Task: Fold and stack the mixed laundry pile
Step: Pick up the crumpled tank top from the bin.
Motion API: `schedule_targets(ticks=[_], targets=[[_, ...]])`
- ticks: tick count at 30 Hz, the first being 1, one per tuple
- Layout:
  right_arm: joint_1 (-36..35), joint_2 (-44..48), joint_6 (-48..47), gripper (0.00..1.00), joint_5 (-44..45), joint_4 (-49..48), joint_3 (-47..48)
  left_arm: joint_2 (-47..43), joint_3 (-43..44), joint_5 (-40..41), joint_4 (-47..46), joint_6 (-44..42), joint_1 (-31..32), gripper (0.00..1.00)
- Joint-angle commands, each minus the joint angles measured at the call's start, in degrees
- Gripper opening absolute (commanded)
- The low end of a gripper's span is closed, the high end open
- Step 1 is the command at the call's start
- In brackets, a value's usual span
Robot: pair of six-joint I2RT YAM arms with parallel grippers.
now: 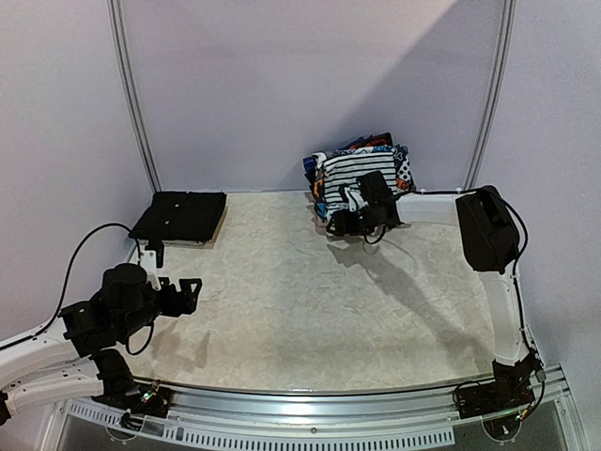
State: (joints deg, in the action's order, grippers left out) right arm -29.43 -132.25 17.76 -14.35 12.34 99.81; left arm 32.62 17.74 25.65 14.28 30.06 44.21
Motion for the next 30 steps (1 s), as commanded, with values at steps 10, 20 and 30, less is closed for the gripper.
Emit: schedule_targets(ticks=[10,20,30], targets=[[0.52,-3.9,-1.28,0.81,2.42,-1.48,3.21,1.67,-0.6,0.85,0.02,0.19,0.82,0.96],[0.72,-5.19,-0.97,0.74,2.8,-0.46,4.84,1.22,-0.84,0.72,-0.09,0.32,0.79,0.96],[0.61,-3.94,-0.99,0.23,1.26,0.68,4.99,1.3,-0.87,0.97,-0.32,0.18,0.82,0.96]])
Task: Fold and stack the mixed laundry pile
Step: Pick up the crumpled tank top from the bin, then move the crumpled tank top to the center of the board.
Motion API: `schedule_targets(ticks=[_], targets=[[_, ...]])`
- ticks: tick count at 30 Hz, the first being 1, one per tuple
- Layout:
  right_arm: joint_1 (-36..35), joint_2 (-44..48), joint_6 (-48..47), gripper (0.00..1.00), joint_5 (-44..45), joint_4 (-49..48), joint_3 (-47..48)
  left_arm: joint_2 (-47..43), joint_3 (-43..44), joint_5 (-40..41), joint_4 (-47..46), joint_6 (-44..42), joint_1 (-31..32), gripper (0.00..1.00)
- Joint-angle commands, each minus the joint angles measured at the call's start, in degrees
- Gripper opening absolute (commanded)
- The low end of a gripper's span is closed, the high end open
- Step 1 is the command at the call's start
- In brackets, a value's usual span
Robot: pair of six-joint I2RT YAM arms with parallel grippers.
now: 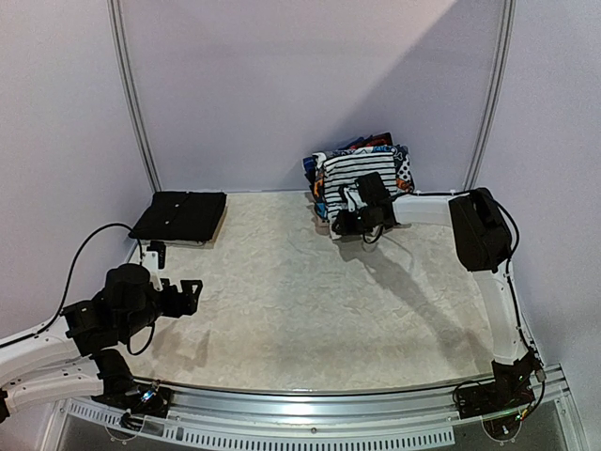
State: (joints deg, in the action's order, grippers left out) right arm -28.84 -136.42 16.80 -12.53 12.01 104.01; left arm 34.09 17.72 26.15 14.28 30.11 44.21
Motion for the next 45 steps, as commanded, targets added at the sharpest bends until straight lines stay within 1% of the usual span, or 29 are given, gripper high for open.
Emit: schedule_targets(ticks=[1,4,5,11,14,18,21,25,29,33,38,40,45], targets=[[0.03,1.16,0.0,0.17,-0.47,1.23,0.05,-0.16,-0.84,0.64,-0.37,0.25,0.8,0.96],[0.01,3.94,0.93,0.01,0.18,2.32,-1.99,0.0,-0.01,2.66,0.6,1.01,0.78,0.95],[0.05,5.69,1.43,0.0,0.31,3.11,-2.51,0.12,0.34,2.98,0.73,1.01,0.78,0.95],[-1.71,15.16,0.04,0.0,4.04,11.24,-2.69,1.63,1.84,1.8,-1.01,0.64,0.84,0.94],[-3.66,21.31,-1.39,0.0,6.17,14.69,-2.11,2.72,1.93,1.73,-2.26,0.6,0.84,0.94],[-8.28,27.63,-4.47,0.0,11.82,21.67,2.93,4.43,2.2,0.58,-4.85,0.57,0.8,0.93],[-11.79,30.57,-6.27,0.0,17.12,25.78,6.93,5.93,3.19,-0.49,-5.55,0.14,0.79,0.92],[-15.25,34.99,-8.38,0.0,20.44,29.08,10.38,7.23,4.23,-1.69,-6.51,-0.43,0.87,0.9],[-16.86,37.9,-9.09,0.0,21.56,30.32,12.03,8.27,4.5,-3.54,-8.65,-1.23,0.88,0.89],[-19.27,40.48,-9.87,0.0,19.18,31.09,12.77,9.9,4.67,-7.46,-12.02,-2.55,0.88,0.89],[-26.06,42.6,-10.8,0.0,16.31,32.95,15.84,13.48,6.13,-12.35,-15.53,-4.12,1.05,0.87],[-29.61,42.43,-11.73,0.0,18.9,33.84,18.15,14.63,6.88,-14.41,-16.13,-4.65,1.13,0.86],[-38.78,41.1,-13.12,0.0,29.54,33.45,22.37,15.05,7.49,-18.55,-17.68,-5.21,1.62,0.83]])
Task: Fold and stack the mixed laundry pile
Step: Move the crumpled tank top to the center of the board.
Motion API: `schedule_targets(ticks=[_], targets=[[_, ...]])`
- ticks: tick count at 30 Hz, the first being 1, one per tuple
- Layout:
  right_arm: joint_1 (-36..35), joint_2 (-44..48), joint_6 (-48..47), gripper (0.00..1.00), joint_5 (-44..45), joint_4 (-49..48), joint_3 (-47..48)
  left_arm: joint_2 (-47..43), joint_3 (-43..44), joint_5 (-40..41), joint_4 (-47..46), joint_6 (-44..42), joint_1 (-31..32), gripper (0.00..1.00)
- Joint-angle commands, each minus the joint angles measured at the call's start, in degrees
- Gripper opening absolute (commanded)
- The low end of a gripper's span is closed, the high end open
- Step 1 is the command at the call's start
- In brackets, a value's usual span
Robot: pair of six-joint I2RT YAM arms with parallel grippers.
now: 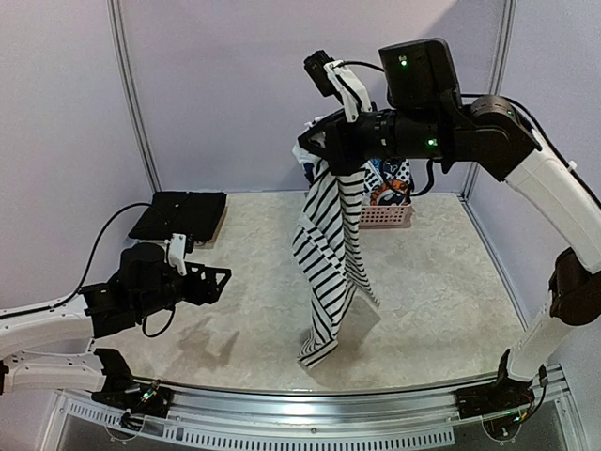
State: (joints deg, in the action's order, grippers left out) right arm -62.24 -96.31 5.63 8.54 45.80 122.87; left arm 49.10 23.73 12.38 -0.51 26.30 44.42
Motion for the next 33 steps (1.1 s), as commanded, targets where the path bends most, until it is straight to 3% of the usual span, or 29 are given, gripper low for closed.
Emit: schedule_targets(ticks=[1,8,10,14,18,21,28,33], targets=[[-6.91,0.67,-2.34,0.0,10.51,-1.29,3.98,-0.28,1.5,-5.31,-2.95,-1.49,1.49,0.82],[-11.1,-2.64,-3.54,0.0,23.38,-5.38,7.1,-4.17,1.46,-13.0,-3.0,-1.65,1.71,0.78],[-11.02,-2.52,-2.95,0.0,30.34,-8.37,3.52,-5.62,1.0,-13.5,-3.02,-1.44,1.89,0.76],[-6.97,-0.88,0.75,0.0,44.07,-10.77,-11.72,-6.69,0.04,-12.9,-2.96,-1.5,1.98,0.62],[7.09,6.42,21.51,0.0,27.92,-13.59,-34.91,-4.11,-0.52,-13.33,-4.09,-1.18,2.07,0.61],[11.09,8.08,24.35,0.0,18.25,-17.37,-44.75,-1.0,-0.32,-13.63,-5.19,-0.97,2.23,0.61],[11.55,4.88,19.88,0.0,3.69,-21.05,-45.68,6.55,2.05,-14.23,-8.46,-2.99,5.31,0.65],[11.5,4.58,17.5,0.0,1.42,-21.73,-45.97,13.48,5.25,-13.03,-11.88,-2.52,7.19,0.72]])
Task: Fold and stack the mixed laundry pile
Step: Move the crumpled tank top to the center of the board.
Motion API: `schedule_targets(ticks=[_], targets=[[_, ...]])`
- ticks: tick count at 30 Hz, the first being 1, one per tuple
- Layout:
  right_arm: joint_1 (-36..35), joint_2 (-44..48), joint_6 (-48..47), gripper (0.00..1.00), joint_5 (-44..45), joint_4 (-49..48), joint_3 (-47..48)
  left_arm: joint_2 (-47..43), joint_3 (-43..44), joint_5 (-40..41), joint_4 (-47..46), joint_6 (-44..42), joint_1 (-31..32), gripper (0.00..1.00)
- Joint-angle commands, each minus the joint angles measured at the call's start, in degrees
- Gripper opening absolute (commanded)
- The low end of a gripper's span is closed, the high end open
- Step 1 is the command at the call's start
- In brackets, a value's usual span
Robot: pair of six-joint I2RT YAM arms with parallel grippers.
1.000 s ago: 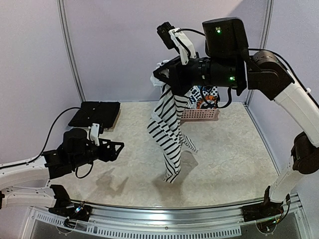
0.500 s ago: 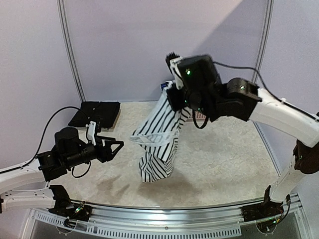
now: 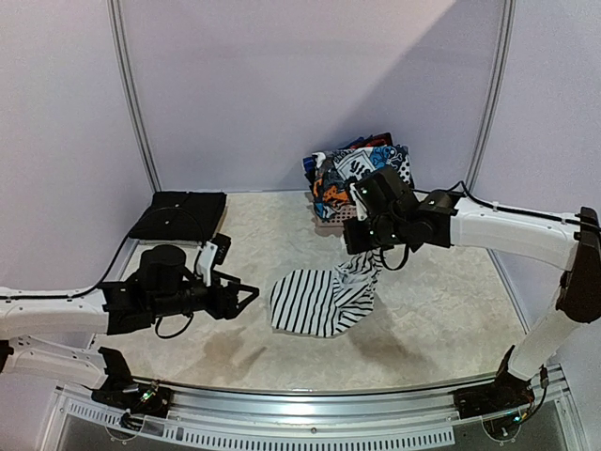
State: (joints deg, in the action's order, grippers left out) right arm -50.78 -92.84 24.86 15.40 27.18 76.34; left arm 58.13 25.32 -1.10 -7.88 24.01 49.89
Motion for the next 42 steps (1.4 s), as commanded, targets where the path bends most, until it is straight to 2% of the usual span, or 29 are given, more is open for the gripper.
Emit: schedule_targets(ticks=[1,4,8,11,14,18,21,25,30,33,35,39,42], targets=[[0.06,1.5,-2.31,0.0,-5.5,-3.21,-0.19,6.3,4.69,0.45,-5.24,0.32,1.93,0.72],[0.07,4.37,-2.88,0.0,-2.84,-2.54,-3.63,13.08,9.19,-0.35,-6.46,1.08,2.75,0.72],[0.07,9.41,-0.5,0.01,6.1,-2.85,-10.19,24.57,17.68,-0.83,-4.16,1.39,3.86,0.7],[0.45,11.37,1.71,0.03,7.29,-4.72,-13.94,31.56,23.67,-3.07,-3.34,-0.73,5.66,0.68],[1.19,10.53,3.25,0.03,5.56,-5.56,-14.68,37.17,30.91,-3.28,-0.34,-8.64,9.67,0.68],[1.79,8.17,2.75,0.02,2.06,-4.53,-10.46,41.06,37.09,2.88,5.93,-25.05,16.11,0.68],[1.75,7.74,0.07,0.0,-3.26,-3.04,-5.36,39.91,35.79,3.61,3.11,-34.01,18.39,0.68],[1.82,7.64,-2.53,0.0,-13.09,-2.34,1.46,37.67,30.73,4.7,-4.58,-40.99,18.26,0.68],[-0.24,0.59,-3.43,0.0,-27.68,3.2,14.47,31.08,20.06,6.34,-14.1,-42.24,18.23,0.67],[-4.04,-6.32,-7.21,0.0,-29.55,9.72,25.68,22.04,10.33,8.48,-18.04,-38.91,18.31,0.66],[-5.39,-12.38,-8.48,0.0,-29.9,11.65,32.41,13.75,5.66,12.3,-16.72,-35.82,18.4,0.65],[-4.97,-23.95,-7.7,0.0,-32.57,11.11,44.94,-3.96,-1.09,17.05,-6.85,-29.19,18.4,0.62],[-4.15,-37.75,-6.28,0.04,-37.07,13.86,58.68,-17.63,-7.68,21.55,-5.42,-24.81,18.32,0.59]])
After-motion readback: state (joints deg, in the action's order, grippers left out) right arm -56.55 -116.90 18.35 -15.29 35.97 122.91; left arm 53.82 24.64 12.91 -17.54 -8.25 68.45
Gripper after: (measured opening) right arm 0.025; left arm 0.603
